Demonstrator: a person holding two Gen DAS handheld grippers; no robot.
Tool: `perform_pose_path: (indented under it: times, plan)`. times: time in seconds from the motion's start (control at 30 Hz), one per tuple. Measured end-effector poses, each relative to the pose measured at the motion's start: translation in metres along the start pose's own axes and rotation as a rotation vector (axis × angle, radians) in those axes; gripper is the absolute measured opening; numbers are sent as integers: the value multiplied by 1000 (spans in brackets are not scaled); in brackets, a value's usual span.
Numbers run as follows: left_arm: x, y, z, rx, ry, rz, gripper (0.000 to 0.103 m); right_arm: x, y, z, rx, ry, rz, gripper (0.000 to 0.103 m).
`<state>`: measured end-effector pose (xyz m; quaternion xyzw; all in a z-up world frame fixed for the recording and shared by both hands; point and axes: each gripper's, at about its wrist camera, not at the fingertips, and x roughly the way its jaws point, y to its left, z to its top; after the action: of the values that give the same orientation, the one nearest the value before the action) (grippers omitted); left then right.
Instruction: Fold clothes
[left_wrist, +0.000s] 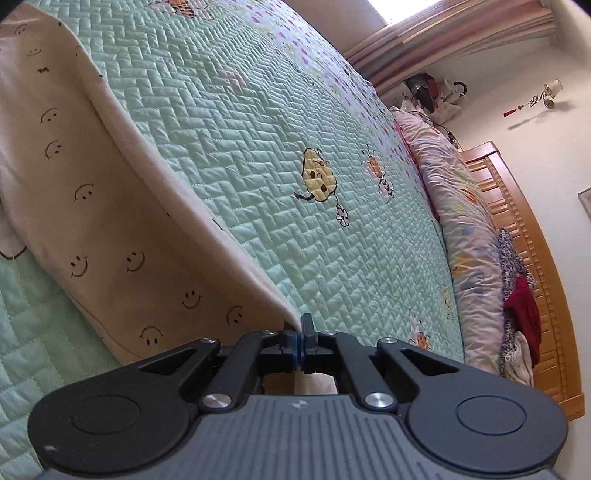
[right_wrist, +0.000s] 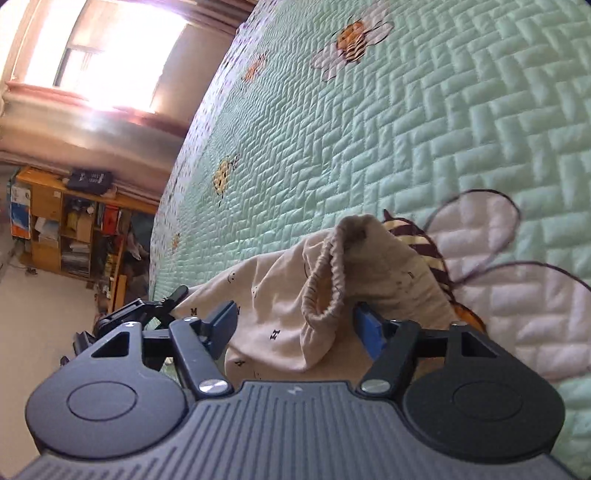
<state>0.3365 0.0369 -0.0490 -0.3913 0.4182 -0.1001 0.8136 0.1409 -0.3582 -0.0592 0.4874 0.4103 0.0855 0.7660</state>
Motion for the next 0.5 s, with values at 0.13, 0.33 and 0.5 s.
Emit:
perform_pose_path:
  times: [0.13, 0.33, 0.5]
  plan:
    - [-4, 3, -1, -12, 7, -21, 0, 5, 8, -1, -62, -17, -32, 16]
    - [-22, 4, -3, -27, 1, -62, 0, -6, -8, 2, -54, -80, -56, 11]
    - [-53, -6, -13, 3, -11, -128, 0, -26, -24, -2, -8, -84, 107, 11]
